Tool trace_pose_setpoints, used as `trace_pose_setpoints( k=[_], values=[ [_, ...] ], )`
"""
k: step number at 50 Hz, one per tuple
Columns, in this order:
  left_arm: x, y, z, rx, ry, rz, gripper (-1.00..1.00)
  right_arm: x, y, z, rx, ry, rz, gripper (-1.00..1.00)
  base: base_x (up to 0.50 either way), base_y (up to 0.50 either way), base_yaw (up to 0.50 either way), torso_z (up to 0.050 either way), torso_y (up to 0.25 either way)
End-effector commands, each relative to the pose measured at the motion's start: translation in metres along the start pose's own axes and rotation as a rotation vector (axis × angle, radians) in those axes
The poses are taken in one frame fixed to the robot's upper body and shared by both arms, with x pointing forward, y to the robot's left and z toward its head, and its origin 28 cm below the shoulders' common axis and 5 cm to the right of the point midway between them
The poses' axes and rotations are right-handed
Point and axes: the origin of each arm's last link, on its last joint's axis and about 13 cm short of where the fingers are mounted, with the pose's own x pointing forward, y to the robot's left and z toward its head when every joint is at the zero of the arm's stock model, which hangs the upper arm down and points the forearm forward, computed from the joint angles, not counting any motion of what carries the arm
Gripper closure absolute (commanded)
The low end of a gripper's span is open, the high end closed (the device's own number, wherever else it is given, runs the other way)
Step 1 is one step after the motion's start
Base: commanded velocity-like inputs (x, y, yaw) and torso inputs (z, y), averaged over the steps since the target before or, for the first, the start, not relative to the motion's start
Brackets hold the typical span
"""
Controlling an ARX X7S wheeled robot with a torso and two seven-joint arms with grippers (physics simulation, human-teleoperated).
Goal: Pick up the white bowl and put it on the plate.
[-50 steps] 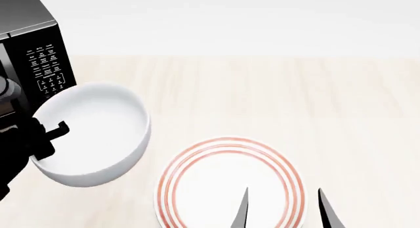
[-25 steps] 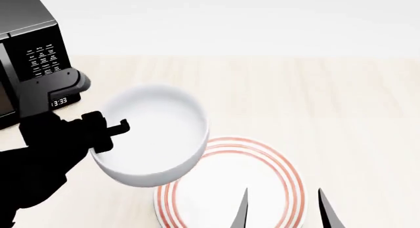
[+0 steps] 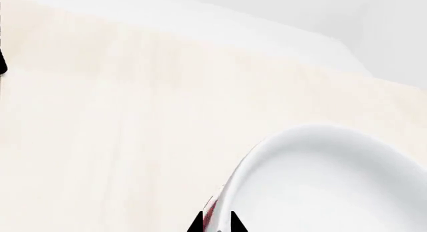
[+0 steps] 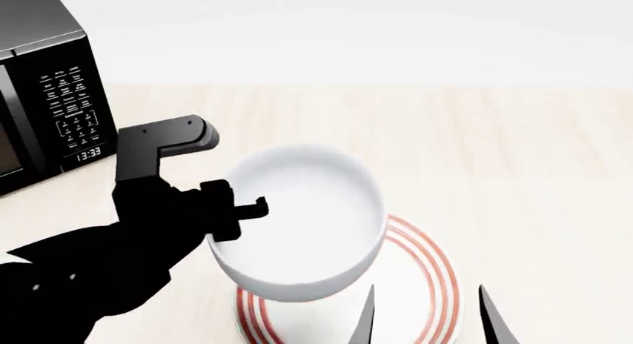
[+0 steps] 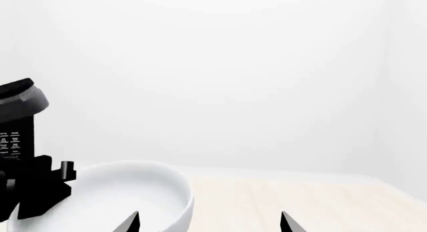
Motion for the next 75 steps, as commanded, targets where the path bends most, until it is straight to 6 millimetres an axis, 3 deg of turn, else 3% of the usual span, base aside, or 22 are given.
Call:
trace_pose_setpoints(
  k=[1,26,75],
  values=[
    [0.011,-0.015,-0.004,0.014,0.003,-0.044,1.00,0.001,0.000,-0.001,0.002,0.003,0.001,-1.00,0.00,0.00,0.00,0.000,0.000],
    [0.029,-0.035,-0.019,0.032,0.028,-0.094,1.00,0.001,0.000,-0.003,0.005,0.011,0.005,-1.00,0.00,0.00,0.00,0.000,0.001],
    [0.045,-0.026,-0.045,0.040,0.058,-0.033,1.00,0.001,0.001,-0.006,0.010,0.019,0.012,-1.00,0.00,0.00,0.00,0.000,0.000]
  ],
)
